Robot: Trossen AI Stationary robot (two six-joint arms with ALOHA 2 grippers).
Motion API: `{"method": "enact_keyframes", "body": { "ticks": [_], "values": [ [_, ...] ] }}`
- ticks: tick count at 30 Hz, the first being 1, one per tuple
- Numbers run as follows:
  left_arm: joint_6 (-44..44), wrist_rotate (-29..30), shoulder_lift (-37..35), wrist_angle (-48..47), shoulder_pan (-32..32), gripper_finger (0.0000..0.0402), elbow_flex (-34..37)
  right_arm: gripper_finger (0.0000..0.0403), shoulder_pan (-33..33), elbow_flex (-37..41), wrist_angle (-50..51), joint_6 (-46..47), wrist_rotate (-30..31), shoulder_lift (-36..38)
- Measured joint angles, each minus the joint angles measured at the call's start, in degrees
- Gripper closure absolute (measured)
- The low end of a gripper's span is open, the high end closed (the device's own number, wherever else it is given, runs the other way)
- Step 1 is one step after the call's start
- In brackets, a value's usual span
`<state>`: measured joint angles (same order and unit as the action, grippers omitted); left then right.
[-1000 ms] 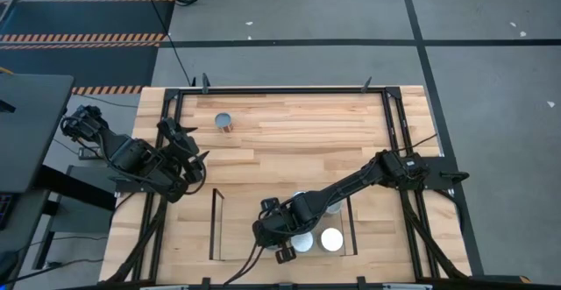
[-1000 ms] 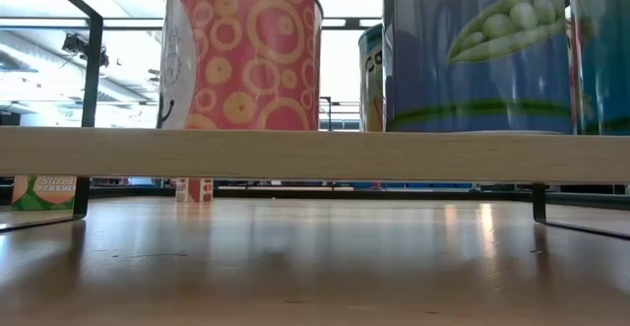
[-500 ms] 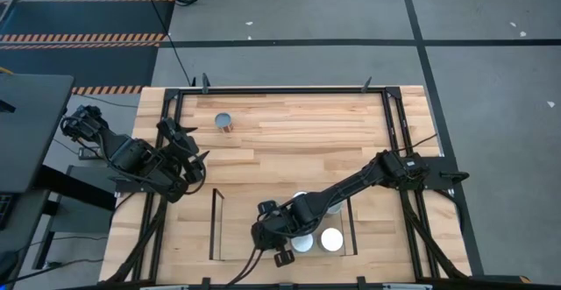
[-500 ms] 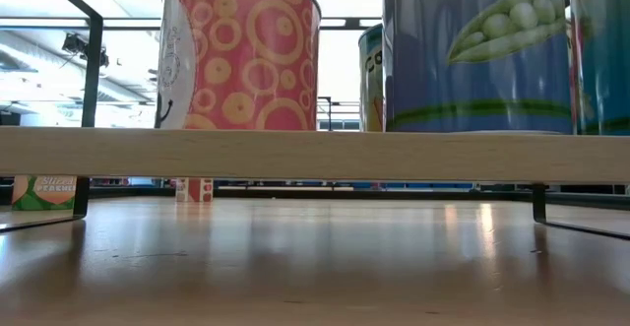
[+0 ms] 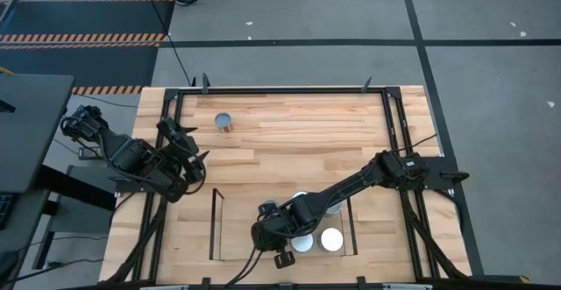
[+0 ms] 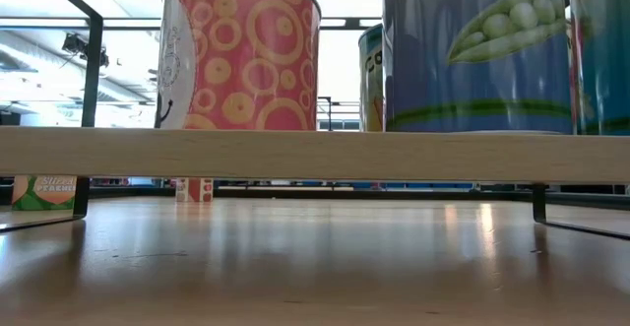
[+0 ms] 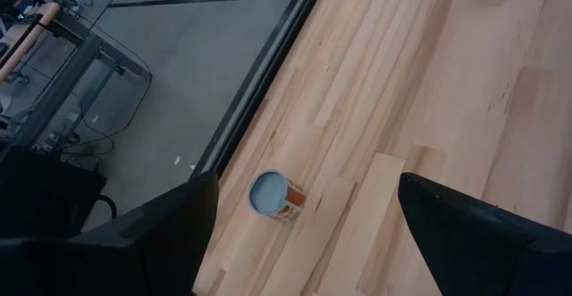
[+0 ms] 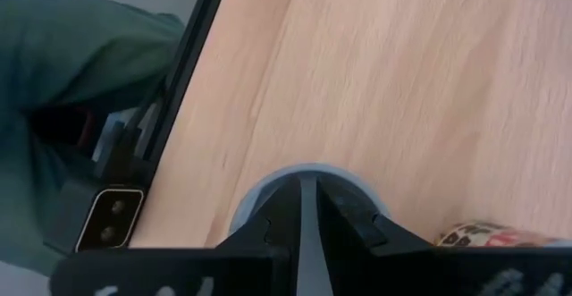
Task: Pick and place cans onto a shelf
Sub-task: Put the canned spaghetti sauces on the shelf, then put the canned sliced peaches on the shelf
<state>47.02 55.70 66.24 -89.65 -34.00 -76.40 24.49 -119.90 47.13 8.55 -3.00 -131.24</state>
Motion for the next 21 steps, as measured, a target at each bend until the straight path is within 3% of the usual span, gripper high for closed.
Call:
{"method": "enact_keyframes", "body": {
  "ticks": [6,10,13,16,21],
  "values": [
    [-1.5,-0.5,-0.5,-0.3,0.0,0.0049,0.0,0.0358,-0.2,0.0,-0.2,-1.8,0.9,0.6],
    [-0.6,-5.9,-4.3,-0.4,0.4,0.0049,0.0,0.0359,-0.2,0.0,2.1,-4.1,1.4,5.3],
    [2.7,-7.9,-7.7,-0.2,0.5,0.0049,0.4,0.0359,1.0,0.0,3.8,-4.2,5.2,9.1],
    [7.4,-8.1,-12.2,-0.4,1.0,0.0049,5.1,0.0359,2.9,0.0,4.6,-3.8,10.9,12.5],
    [19.7,-10.6,-19.6,0.3,4.4,0.0049,19.0,0.0359,5.5,-0.1,5.2,-2.6,19.1,15.0]
  ]
}}
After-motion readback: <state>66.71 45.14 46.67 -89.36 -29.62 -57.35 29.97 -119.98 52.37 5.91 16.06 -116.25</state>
